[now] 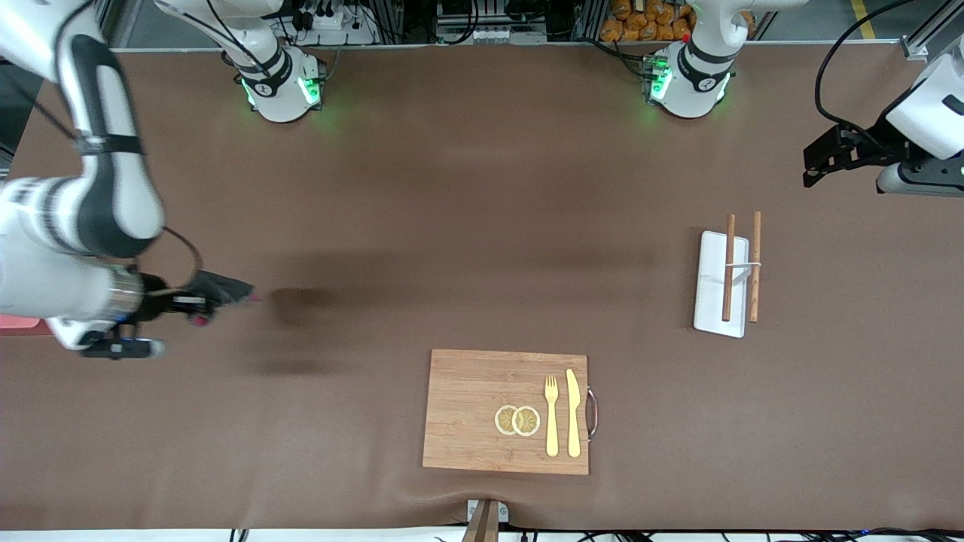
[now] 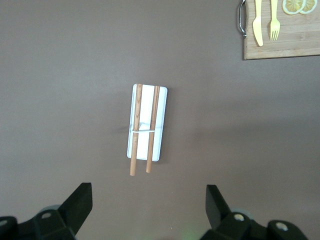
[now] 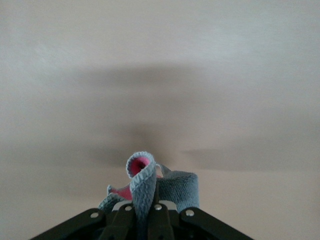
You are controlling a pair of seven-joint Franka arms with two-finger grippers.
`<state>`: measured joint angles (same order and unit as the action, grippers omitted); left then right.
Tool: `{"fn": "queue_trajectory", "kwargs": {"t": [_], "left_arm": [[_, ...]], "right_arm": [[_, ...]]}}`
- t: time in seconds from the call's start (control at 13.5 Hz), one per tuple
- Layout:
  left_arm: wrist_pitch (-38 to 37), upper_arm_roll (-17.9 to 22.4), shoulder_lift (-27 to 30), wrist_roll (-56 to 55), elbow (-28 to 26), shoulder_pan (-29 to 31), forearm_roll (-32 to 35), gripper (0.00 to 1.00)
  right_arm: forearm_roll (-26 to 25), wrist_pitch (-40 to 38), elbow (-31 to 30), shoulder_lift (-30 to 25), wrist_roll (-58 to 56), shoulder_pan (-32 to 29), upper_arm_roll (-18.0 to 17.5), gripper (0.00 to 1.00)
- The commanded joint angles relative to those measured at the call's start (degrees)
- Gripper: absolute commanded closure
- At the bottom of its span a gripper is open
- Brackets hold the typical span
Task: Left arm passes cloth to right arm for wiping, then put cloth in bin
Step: 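Move the cloth over the pink bin and open the right gripper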
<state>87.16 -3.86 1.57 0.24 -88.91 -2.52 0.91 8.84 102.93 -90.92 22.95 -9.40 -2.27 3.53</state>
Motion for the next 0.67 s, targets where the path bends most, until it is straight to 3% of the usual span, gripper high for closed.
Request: {"fn": "queue_trajectory", "kwargs": {"t": [0.0,0.22,0.59], "left_arm": [[0.55,-0.27,-0.42,0.11,0.14,-0.12,-0.82,0.00],[0.64,-0.27,-0.69,0.11,0.23,0.15,-0.91,0.00],[1.25,-0.27,-1.48,-0.16,0.23,0.67,-0.91,0.00]], "right_arm": [[-3.63,-6.76,5.65,-0.54,-10.95,-7.73,-1.07,1.00],[-6.98,-11.43,10.14,-0.45,-22.03,-15.11,-1.07,1.00],[-13.76,-10.92,13.83,0.07,-38.12,-25.32,-1.07,1.00]]}}
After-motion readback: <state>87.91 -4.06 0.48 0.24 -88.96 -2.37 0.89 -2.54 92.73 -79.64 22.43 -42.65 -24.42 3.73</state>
